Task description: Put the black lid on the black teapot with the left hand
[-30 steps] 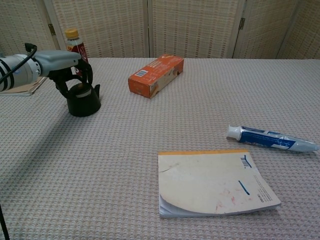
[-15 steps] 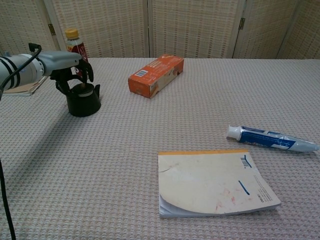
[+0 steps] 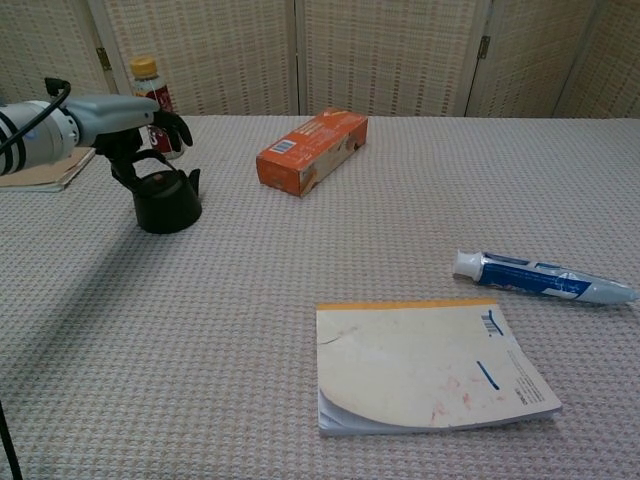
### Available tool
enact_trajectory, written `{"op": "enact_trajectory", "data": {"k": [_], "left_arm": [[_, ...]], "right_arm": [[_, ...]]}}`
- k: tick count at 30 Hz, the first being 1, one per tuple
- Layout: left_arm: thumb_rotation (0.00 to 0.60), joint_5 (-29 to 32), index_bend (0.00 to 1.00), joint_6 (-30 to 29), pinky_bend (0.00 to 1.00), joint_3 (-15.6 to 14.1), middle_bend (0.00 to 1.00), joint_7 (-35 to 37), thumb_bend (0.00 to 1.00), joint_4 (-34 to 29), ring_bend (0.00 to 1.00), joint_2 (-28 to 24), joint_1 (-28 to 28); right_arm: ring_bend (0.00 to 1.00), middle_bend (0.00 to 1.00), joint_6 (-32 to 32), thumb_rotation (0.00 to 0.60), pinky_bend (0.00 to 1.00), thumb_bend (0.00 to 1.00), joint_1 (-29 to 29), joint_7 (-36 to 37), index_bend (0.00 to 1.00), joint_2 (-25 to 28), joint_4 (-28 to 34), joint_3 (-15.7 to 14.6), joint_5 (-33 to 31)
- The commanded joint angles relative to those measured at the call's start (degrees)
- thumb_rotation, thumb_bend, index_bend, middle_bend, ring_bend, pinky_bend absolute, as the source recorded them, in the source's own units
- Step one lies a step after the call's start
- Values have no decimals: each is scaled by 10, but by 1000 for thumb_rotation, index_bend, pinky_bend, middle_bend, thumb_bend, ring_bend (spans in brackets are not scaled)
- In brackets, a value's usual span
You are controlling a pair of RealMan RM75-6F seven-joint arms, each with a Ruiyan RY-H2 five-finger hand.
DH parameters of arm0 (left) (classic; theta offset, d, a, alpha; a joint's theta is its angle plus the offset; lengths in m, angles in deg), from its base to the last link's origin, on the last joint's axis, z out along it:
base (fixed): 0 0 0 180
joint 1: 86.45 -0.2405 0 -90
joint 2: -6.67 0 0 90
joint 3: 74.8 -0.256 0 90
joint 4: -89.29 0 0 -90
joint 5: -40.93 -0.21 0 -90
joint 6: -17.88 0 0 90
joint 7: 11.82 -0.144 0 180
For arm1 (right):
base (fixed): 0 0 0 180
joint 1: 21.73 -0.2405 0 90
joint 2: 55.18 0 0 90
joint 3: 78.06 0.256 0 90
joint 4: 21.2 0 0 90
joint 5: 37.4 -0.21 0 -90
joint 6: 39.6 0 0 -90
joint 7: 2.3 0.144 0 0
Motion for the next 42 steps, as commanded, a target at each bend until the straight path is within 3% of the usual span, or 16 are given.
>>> {"op": "enact_trajectory", "data": {"k": [1,7,22,30,33,36,42], "left_arm": [[600,-17,214,-14,828,-14,206,0,214,-46,799,-27,-15],[600,-29,214,-21,827,-28,206,-6,213,-88,802,-43,-22],[600,15,215,-2,828,-36,206,-39,213,-54,803,-16,-8],[600,12,215,-19,828,-30,211,-26,212,-68,800,-24,-14],[600,-3,219,-47,827,-22,211,-2,212,-84,750,-38,-28],[600,-20,229,-84,792,-19,211,21,212,-107,631,-59,-50],[600,-33,237,-174,519,-20,211,46,213,-173,383,-117,-115]], "right_arm": [[195,8,0,600,105,371,0,-1,0,0,0,0,0],[197,8,2,600,105,372,-2,-3,0,-1,2,-1,3],[196,8,-5,600,105,372,4,3,0,-1,-2,-2,1],[196,8,-5,600,105,372,5,7,0,0,-4,-1,0],[196,8,-5,600,105,371,5,8,0,2,-4,-1,-1],[196,8,-4,600,105,372,4,8,0,7,-4,0,-1],[187,8,10,600,105,372,-3,17,0,22,0,-1,3]]}}
